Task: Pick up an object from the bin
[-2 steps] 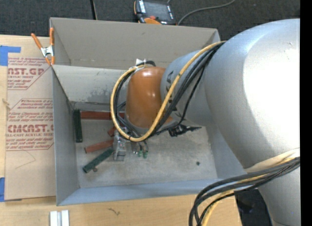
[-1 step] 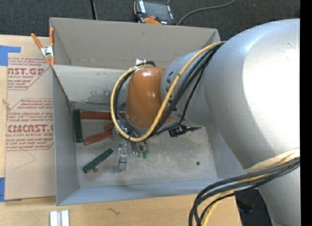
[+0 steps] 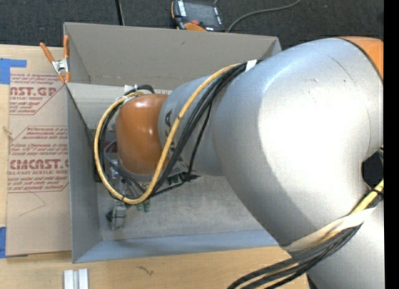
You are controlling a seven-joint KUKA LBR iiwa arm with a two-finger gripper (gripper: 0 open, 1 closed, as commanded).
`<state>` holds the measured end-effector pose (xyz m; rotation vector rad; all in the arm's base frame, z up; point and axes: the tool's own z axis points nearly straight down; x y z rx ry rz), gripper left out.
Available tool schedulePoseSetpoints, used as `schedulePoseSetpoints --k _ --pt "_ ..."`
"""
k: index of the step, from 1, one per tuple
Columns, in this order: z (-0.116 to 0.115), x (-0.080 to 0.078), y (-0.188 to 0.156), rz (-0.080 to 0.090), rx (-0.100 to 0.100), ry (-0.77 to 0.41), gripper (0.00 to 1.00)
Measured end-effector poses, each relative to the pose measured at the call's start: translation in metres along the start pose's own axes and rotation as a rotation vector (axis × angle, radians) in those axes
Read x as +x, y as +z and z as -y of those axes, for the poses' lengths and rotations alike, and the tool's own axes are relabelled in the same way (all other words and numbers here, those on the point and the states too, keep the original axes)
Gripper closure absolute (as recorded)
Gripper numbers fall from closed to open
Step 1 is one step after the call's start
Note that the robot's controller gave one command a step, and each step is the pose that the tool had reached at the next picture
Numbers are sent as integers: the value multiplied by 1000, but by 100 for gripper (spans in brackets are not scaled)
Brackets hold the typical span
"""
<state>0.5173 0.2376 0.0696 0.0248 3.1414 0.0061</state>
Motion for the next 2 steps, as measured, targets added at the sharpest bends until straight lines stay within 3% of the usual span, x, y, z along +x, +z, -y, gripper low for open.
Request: schedulePoseSetpoints --k 1,2 --pt "4 -2 -1 1 2 7 100" --pt "24 -28 -147 10 0 -31 100"
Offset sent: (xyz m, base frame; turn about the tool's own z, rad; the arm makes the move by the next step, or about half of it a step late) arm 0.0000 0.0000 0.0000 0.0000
